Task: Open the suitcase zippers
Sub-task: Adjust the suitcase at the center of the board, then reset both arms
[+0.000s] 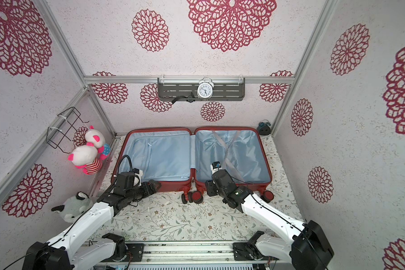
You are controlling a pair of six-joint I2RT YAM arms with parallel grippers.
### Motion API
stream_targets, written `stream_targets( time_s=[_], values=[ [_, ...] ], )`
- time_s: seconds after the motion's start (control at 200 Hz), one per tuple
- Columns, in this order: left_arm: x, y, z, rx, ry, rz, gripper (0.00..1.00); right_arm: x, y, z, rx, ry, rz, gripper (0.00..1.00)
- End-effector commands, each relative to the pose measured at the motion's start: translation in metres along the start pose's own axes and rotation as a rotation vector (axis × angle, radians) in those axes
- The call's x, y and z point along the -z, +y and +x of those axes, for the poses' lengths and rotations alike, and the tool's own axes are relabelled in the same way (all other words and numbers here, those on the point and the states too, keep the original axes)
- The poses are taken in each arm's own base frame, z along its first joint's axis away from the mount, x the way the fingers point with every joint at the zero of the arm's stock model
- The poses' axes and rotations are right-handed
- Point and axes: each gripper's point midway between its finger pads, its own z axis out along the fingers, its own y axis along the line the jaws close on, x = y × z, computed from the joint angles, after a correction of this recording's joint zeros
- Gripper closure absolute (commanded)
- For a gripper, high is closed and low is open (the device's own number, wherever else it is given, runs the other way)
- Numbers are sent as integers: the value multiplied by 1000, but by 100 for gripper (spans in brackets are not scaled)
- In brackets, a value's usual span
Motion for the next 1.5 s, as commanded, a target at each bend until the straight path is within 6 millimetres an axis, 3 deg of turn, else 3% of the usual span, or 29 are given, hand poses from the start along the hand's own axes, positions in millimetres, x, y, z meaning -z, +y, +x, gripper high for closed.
stream_targets(
  time_s=[0.0,0.135,0.235,0.32,0.36,0.445,0.615,0.87,1.061,1.136,1.236,1.386,1.496],
  values=[
    [6,-19,-38,11,-122,68,9,-2,15,73,-6,282,-62,42],
    [32,-31,-35,-29,-170,45,8,16,4,39,5,144,6,36],
    [61,-42,-38,-69,-247,24,6,37,4,8,9,-3,-8,20],
    [87,-47,-45,-99,-309,-2,4,55,-1,-14,32,-119,9,2],
    [98,-49,-49,-113,-345,-16,0,64,-4,-23,43,-178,17,1],
    [120,-47,-62,-130,-446,-50,2,83,-17,-40,73,-306,64,1],
    [145,-24,-88,-131,-640,-193,2,109,-68,-59,56,-485,264,1],
    [145,3,-119,-254,-794,-402,2,116,-144,-55,-6,-705,447,1],
    [136,46,-151,-287,-824,-637,2,103,-204,-41,-145,-733,575,1],
    [125,65,-161,-326,-827,-714,2,99,-226,-33,-186,-757,612,1],
    [99,84,-172,-331,-770,-684,2,92,-254,-20,-257,-763,658,1],
    [67,115,-183,-312,-748,-659,2,82,-269,-10,-258,-778,693,1],
    [50,115,-186,-383,-759,-634,2,70,-271,-11,-241,-786,678,1]
  ],
)
